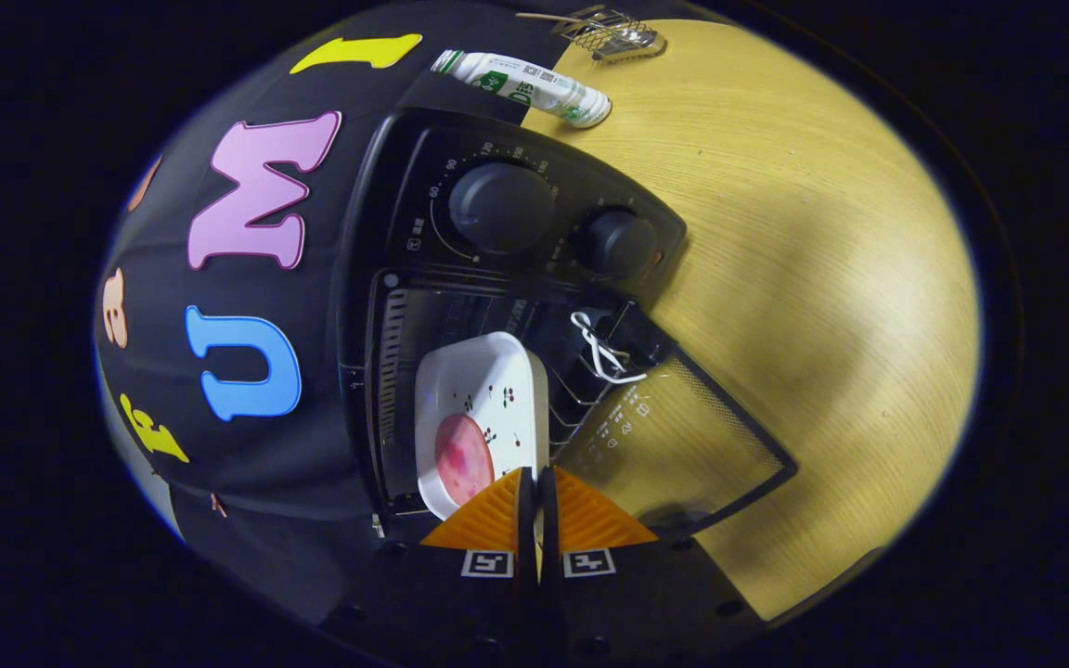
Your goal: Open the toaster oven, put the food inside, and close the toaster oven door.
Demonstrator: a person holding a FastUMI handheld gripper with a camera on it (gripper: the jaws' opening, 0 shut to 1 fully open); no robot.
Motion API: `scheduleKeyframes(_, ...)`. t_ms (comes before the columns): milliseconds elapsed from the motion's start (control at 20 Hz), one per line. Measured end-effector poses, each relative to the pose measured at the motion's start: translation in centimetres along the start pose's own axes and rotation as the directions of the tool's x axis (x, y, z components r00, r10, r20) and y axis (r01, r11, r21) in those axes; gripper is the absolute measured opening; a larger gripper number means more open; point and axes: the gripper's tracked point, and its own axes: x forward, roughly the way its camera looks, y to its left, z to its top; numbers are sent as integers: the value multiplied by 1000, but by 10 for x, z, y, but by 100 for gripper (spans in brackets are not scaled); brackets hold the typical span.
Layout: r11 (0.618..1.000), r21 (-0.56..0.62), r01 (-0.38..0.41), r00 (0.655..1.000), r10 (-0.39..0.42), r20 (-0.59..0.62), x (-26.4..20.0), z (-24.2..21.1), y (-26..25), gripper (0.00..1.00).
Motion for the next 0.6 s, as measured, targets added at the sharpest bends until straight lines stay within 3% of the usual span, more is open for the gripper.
scheduleKeyframes(600, 998, 33, -46, 978, 38, 207, 47, 21, 26, 5)
